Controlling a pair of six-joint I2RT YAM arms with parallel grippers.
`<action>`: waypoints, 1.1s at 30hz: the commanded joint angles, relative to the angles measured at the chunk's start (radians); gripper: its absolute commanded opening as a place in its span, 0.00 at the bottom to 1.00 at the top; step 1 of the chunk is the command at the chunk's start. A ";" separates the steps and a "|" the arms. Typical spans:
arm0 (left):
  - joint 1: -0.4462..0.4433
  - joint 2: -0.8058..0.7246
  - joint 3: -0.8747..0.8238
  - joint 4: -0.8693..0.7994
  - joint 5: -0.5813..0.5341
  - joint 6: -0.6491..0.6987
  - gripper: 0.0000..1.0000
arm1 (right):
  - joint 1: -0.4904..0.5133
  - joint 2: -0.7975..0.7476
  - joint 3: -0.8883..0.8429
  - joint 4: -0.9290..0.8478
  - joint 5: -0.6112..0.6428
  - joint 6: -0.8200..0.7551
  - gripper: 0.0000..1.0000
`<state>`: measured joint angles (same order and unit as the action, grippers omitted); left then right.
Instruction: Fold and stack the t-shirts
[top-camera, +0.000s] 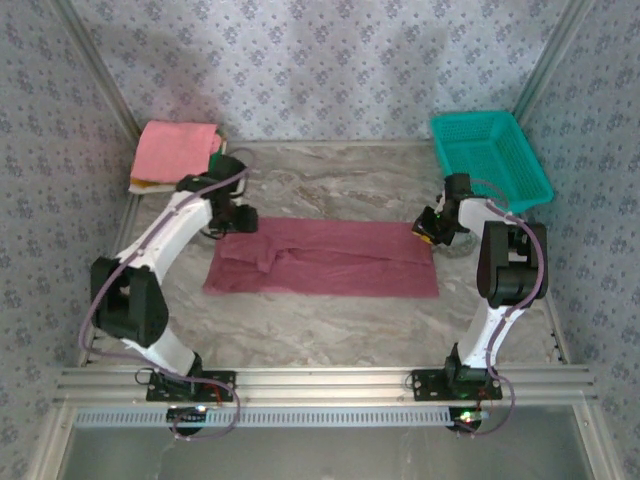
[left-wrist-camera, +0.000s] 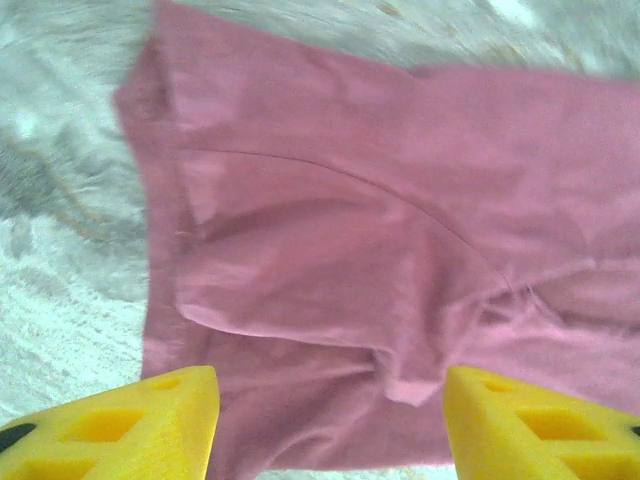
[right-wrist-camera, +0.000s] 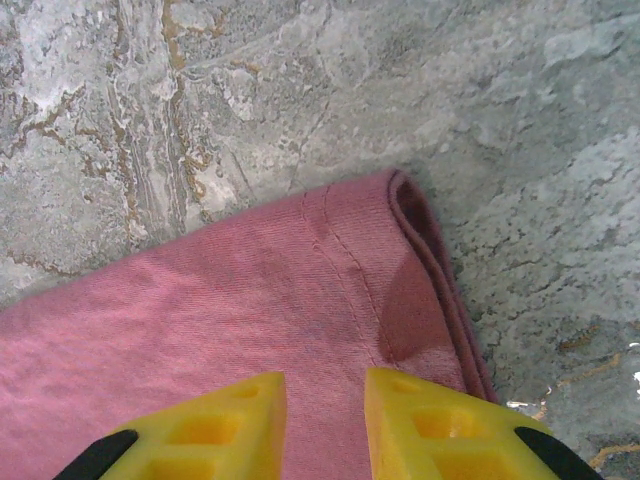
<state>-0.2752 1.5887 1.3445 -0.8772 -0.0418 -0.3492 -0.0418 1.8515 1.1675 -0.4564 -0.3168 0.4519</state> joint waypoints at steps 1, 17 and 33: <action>0.115 -0.005 -0.132 0.083 0.113 -0.085 0.58 | -0.002 -0.017 0.017 -0.038 -0.016 -0.016 0.29; 0.166 0.142 -0.253 0.330 0.241 -0.053 0.54 | -0.001 -0.016 0.017 -0.042 -0.019 -0.020 0.29; 0.135 0.054 -0.073 0.124 0.218 -0.049 0.00 | -0.007 -0.020 0.013 -0.034 -0.023 -0.019 0.30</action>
<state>-0.1379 1.6783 1.2362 -0.6697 0.1833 -0.3981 -0.0418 1.8515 1.1675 -0.4847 -0.3302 0.4370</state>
